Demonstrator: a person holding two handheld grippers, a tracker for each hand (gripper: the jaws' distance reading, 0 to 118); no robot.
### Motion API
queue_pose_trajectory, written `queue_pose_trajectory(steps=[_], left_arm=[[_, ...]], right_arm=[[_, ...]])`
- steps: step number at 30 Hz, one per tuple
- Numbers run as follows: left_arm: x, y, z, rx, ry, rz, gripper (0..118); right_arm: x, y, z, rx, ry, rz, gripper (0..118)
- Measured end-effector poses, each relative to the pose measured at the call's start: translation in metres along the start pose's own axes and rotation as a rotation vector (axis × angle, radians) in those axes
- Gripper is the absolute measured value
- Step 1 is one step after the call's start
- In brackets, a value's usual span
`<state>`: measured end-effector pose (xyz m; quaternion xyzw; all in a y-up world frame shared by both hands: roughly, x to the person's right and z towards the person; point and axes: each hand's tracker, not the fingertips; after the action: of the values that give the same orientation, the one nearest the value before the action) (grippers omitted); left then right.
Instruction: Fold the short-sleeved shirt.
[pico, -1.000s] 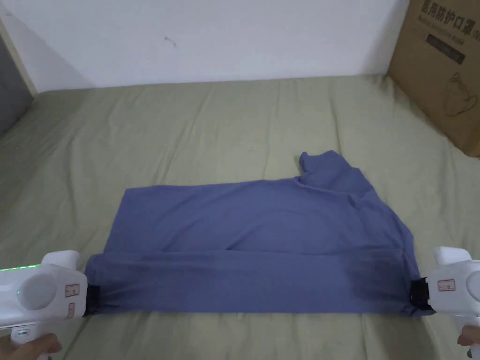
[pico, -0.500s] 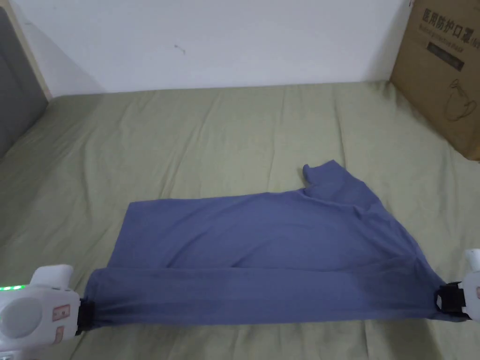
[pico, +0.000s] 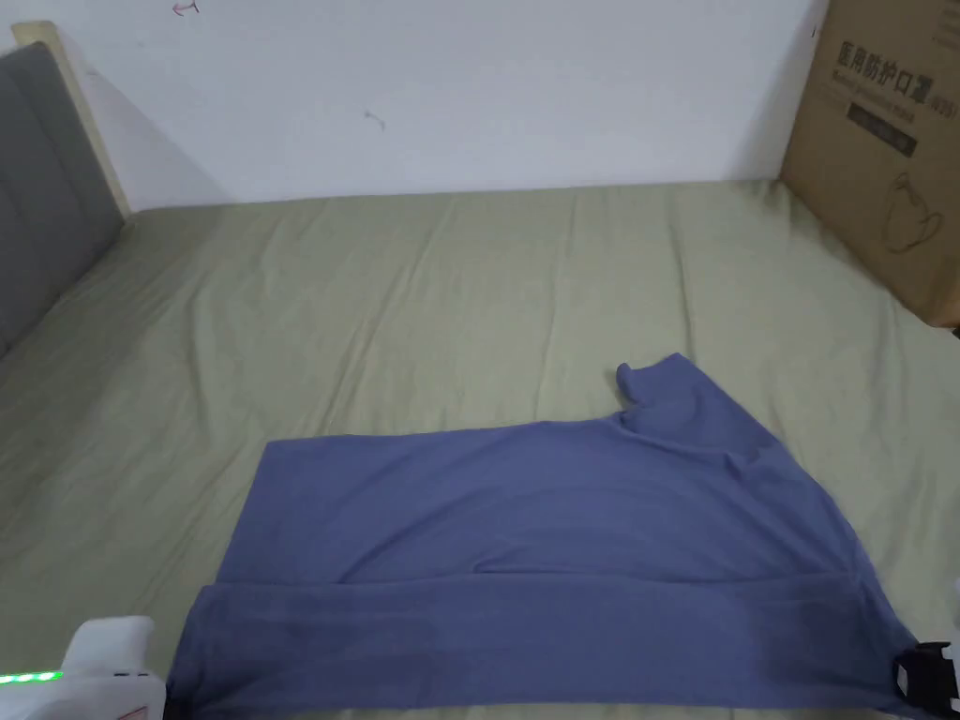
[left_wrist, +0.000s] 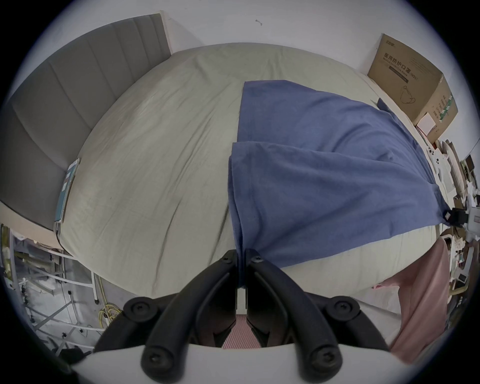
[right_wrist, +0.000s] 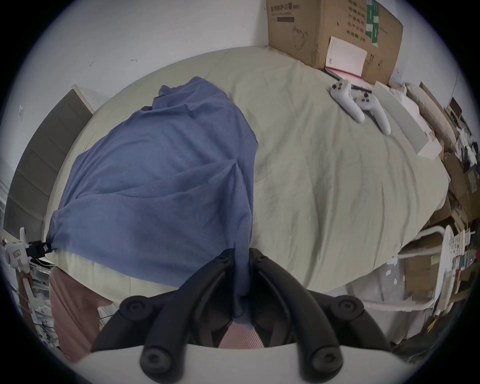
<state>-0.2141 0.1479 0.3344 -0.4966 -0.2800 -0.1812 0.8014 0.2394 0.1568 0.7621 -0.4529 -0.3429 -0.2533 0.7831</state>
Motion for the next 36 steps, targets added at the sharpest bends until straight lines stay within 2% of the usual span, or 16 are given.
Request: queue_pose_trajectory(steps=[1,3,4,6,7,10,11,14,16,23,29,30,31,32,33,36], left_arm=[[-0.001,0.001,-0.001,0.002,0.001,-0.002,4],[-0.004,0.003,-0.001,0.012,-0.011,0.026,14],[-0.004,0.004,0.001,0.014,-0.006,0.04,34],[-0.005,0.008,0.004,0.022,-0.02,0.061,89],[-0.005,0.01,0.007,0.031,-0.032,0.07,103],[-0.001,0.021,0.022,0.085,-0.099,0.098,96],[0.001,0.026,0.026,0.108,-0.128,0.102,82],[0.015,0.038,0.034,0.133,-0.157,0.076,0],[0.026,0.044,0.035,0.18,-0.118,0.037,0],[0.043,0.066,0.02,0.156,-0.132,0.037,0],[0.055,0.102,0.0,0.142,-0.095,0.021,0],[0.058,0.108,-0.003,0.142,-0.091,0.022,0],[0.061,0.116,-0.008,0.14,-0.087,0.021,0],[0.063,0.123,-0.011,0.141,-0.081,0.02,0],[0.065,0.128,-0.014,0.144,-0.075,0.019,0],[0.072,0.144,-0.023,0.147,-0.057,0.009,0]], right_arm=[[-0.002,0.002,0.0,0.001,-0.008,0.015,18],[-0.005,0.006,0.001,0.006,-0.055,0.047,70],[-0.006,0.008,0.003,0.002,-0.049,0.053,82],[-0.007,0.012,0.009,0.026,-0.03,0.048,82],[-0.008,0.016,0.012,0.035,-0.026,0.042,82],[-0.013,0.028,0.019,0.071,0.049,0.004,78],[-0.014,0.032,0.021,0.083,0.078,-0.004,66],[-0.026,0.043,0.022,0.099,0.119,0.018,3],[-0.033,0.044,0.017,0.119,0.123,0.004,0],[-0.044,0.059,-0.009,0.109,0.128,0.012,0],[-0.048,0.133,-0.04,0.151,0.092,0.021,0],[-0.048,0.15,-0.048,0.147,0.083,0.029,6],[-0.048,0.171,-0.059,0.141,0.083,0.035,22],[-0.049,0.189,-0.069,0.138,0.071,0.043,56],[-0.05,0.205,-0.079,0.134,0.059,0.049,76],[-0.048,0.251,-0.111,0.12,0.029,0.059,81]])
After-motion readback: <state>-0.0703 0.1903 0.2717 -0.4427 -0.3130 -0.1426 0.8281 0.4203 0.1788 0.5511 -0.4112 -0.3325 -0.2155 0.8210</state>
